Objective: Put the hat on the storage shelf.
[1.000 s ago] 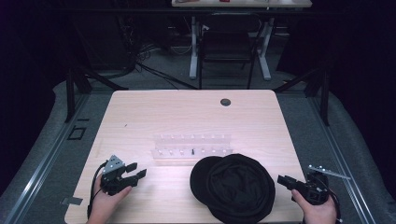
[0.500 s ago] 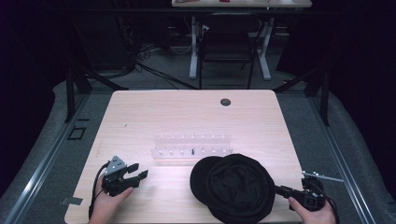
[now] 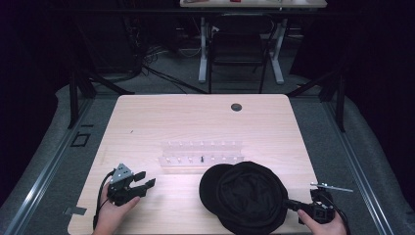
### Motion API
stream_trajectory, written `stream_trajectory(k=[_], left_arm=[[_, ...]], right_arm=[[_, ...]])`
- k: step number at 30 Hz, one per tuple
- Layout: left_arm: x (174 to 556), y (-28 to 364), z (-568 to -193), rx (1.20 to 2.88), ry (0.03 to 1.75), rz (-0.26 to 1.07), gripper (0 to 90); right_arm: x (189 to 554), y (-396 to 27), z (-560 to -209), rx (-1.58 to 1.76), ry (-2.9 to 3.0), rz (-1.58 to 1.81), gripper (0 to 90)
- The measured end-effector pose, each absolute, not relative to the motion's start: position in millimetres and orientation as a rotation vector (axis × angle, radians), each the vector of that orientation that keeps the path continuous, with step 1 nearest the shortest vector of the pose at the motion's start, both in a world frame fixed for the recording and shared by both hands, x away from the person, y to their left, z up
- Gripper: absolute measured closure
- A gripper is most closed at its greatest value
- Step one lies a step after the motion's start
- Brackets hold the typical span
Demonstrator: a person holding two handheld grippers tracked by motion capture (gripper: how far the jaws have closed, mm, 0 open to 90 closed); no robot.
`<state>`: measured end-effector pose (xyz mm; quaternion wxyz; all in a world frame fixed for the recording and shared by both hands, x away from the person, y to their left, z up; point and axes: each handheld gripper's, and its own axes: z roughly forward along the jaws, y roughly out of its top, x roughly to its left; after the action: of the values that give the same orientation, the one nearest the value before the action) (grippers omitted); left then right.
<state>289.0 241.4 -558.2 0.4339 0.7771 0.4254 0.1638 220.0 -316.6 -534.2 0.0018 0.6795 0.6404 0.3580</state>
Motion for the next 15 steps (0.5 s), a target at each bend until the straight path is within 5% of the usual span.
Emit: stream_trajectory(k=[9,15], left_arm=[[289,241,-559,1.941,1.057,0.406,48.0],[289,240,-559,1.941,1.056,0.406,48.0]], right_arm=[[233,-317,-533,2.181,2.066,1.121,85.2],[240,-321,-529,2.190,2.081,1.071,88.1]])
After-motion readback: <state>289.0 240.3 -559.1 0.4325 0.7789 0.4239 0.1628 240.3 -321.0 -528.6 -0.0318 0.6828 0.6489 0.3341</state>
